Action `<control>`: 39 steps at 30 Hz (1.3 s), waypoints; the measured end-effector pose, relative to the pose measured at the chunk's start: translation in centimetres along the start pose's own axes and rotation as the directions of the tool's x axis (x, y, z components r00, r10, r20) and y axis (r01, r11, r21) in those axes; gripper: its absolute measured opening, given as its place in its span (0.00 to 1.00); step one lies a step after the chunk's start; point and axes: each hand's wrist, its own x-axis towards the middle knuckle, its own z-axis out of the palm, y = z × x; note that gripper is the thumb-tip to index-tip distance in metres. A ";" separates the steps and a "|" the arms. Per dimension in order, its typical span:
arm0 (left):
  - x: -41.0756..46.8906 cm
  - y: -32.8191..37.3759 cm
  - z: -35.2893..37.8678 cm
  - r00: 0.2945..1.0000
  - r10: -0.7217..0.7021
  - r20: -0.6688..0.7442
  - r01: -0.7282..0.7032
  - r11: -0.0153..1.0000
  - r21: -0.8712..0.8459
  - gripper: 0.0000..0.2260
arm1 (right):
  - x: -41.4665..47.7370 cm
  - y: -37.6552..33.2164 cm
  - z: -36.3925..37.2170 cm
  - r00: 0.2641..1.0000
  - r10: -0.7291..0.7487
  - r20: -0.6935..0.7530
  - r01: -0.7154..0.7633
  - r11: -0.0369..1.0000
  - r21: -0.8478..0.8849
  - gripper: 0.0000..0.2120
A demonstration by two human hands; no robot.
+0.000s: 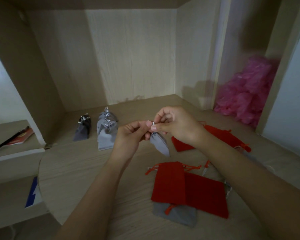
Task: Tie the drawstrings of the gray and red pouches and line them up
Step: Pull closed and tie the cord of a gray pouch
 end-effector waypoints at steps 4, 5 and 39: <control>0.0 -0.2 -0.1 0.999 0.033 -0.005 -0.033 0.999 -0.031 0.10 | -0.2 0.1 0.5 0.998 0.053 0.031 -0.052 0.998 -0.033 0.04; 0.0 -0.2 0.0 0.999 0.042 0.000 -0.042 0.999 -0.023 0.10 | -0.2 0.1 0.6 0.998 0.062 0.025 -0.060 0.997 -0.055 0.03; -0.4 1.1 -0.8 0.985 0.170 0.007 -0.165 0.941 0.295 0.07 | -0.5 -1.0 0.1 1.000 -0.019 0.001 0.017 0.893 -0.450 0.05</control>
